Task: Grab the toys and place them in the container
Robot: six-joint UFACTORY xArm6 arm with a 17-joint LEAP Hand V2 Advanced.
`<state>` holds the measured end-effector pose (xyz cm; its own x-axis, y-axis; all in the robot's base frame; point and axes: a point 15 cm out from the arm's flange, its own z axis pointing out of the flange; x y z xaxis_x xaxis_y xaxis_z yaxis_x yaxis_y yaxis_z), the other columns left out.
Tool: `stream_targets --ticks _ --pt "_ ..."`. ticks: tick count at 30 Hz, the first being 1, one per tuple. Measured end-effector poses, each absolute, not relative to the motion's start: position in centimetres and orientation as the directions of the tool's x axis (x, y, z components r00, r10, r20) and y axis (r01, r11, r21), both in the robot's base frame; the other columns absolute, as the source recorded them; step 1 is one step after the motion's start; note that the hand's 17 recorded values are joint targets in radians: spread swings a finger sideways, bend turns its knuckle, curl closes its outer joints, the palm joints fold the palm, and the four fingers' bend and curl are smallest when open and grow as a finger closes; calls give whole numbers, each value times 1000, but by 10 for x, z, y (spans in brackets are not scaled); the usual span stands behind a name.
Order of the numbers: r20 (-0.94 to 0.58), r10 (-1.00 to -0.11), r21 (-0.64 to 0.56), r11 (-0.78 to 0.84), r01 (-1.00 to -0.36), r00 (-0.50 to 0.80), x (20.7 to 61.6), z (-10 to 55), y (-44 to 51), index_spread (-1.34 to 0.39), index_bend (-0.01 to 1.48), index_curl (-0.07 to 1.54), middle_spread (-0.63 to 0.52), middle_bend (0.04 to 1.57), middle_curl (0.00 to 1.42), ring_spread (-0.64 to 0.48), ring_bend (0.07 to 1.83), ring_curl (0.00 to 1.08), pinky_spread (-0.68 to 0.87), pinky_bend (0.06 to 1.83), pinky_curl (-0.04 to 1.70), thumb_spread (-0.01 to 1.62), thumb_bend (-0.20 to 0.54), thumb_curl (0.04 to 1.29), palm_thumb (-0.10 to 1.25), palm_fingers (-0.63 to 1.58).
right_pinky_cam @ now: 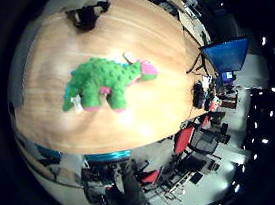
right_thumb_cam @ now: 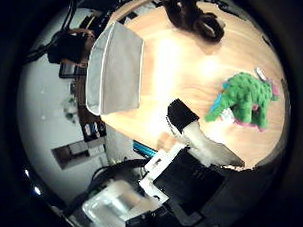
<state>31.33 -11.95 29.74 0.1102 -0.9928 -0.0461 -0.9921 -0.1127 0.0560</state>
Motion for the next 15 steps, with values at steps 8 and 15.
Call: stream_targets --ticks 8,15 --pt "-37 -997 91 -69 -993 66 318 270 -153 -500 174 315 -216 278 368 -170 601 169 359 565 58 965 -29 299 448 404" --pt "-36 -998 95 -58 -994 55 324 250 -172 -501 175 316 -222 275 366 -170 592 171 355 551 65 967 -27 299 452 396"
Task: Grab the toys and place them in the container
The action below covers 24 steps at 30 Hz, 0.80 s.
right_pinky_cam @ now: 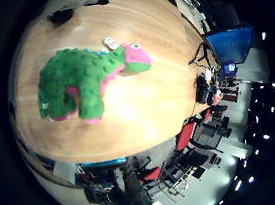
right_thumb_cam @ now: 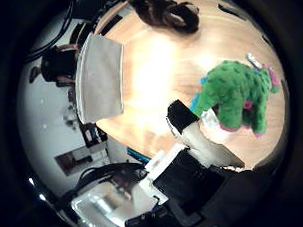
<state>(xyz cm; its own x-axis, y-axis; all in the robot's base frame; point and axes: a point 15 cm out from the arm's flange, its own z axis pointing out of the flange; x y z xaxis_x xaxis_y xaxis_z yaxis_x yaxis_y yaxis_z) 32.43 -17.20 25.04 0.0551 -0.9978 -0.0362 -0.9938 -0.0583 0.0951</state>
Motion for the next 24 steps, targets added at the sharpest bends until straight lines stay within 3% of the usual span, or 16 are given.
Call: stream_targets --ticks 12,24 --pt "-37 -998 252 -65 -966 58 309 189 -206 -478 158 314 -200 261 366 -156 550 174 345 529 86 949 -28 302 462 302" --pt "-15 -997 273 -82 -958 81 314 162 -226 -450 149 281 -176 261 368 -133 537 188 333 556 129 927 -26 313 525 243"
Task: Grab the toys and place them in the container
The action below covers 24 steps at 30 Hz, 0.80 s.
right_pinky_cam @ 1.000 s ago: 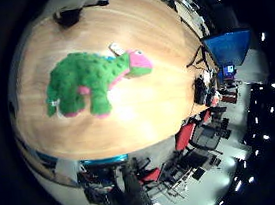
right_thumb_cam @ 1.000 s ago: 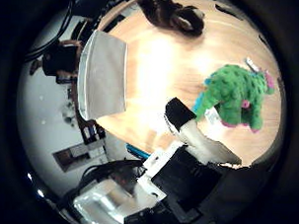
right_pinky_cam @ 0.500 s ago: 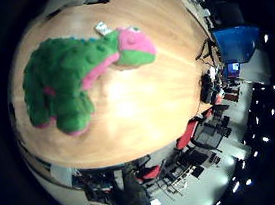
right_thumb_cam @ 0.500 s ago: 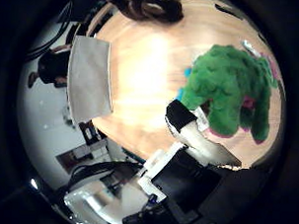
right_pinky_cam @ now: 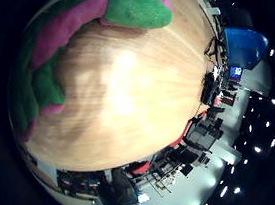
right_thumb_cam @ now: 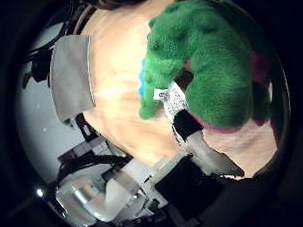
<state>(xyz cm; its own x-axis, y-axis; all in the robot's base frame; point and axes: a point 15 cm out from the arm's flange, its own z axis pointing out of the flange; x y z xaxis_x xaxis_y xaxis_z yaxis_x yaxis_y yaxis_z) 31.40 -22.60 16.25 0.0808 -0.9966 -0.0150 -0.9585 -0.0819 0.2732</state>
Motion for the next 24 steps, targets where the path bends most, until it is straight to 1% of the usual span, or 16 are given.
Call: stream_targets --ticks 9,16,18,21,22,23,24 --pt "-15 -996 266 -86 -960 85 327 144 -232 -445 148 267 -180 261 365 -134 547 204 318 584 157 922 -25 316 545 240" --pt "-29 -997 284 -80 -955 75 336 130 -240 -445 137 250 -191 266 367 -169 614 226 231 653 174 924 -24 321 575 297" --pt "-33 -997 289 -80 -954 74 337 127 -242 -452 132 242 -214 285 372 -211 661 236 170 681 174 927 -23 323 589 346" --pt "-34 -997 286 -78 -955 72 338 125 -244 -469 122 227 -265 311 381 -282 763 263 52 777 184 931 -19 326 616 483" --pt "-32 -997 283 -79 -956 73 339 125 -245 -480 116 213 -306 333 388 -330 835 281 -61 868 196 934 -17 328 636 608" --pt "-30 -997 280 -79 -957 73 340 125 -245 -482 121 215 -316 330 389 -342 856 290 -98 908 209 937 -16 329 642 637" --pt "-27 -997 273 -78 -959 73 341 125 -246 -499 138 212 -351 361 401 -367 894 305 -190 972 225 937 -15 331 658 761"
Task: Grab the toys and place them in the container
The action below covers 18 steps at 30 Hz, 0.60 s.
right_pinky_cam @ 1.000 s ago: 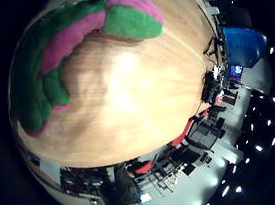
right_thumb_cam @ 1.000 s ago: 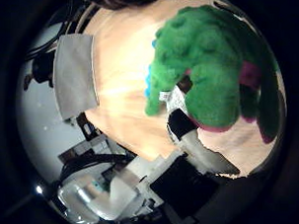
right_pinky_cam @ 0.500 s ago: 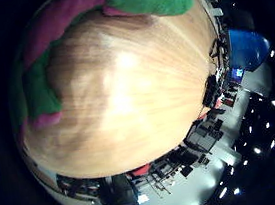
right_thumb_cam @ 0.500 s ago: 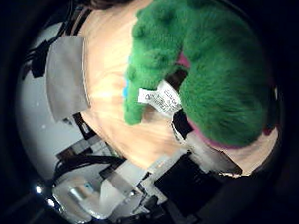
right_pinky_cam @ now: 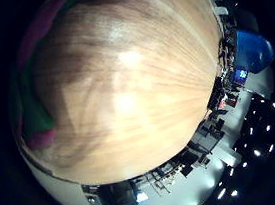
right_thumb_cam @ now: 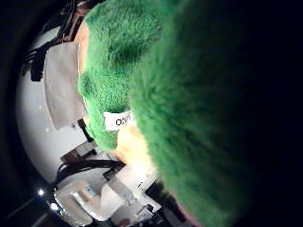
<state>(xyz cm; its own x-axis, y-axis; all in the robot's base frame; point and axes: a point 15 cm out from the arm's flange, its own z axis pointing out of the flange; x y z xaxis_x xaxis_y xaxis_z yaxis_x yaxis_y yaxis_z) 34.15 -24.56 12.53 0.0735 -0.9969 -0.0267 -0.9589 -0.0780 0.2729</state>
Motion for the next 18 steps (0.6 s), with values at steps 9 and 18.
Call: stream_targets --ticks 9,18 --pt "-28 -997 268 -81 -960 77 344 129 -241 -568 221 283 -468 630 538 -390 1047 419 -493 1069 303 955 -6 352 799 1200" --pt "-22 -997 252 -73 -965 69 346 136 -241 -591 391 417 -456 776 606 -356 1109 465 -532 1095 349 950 -13 368 913 1242"
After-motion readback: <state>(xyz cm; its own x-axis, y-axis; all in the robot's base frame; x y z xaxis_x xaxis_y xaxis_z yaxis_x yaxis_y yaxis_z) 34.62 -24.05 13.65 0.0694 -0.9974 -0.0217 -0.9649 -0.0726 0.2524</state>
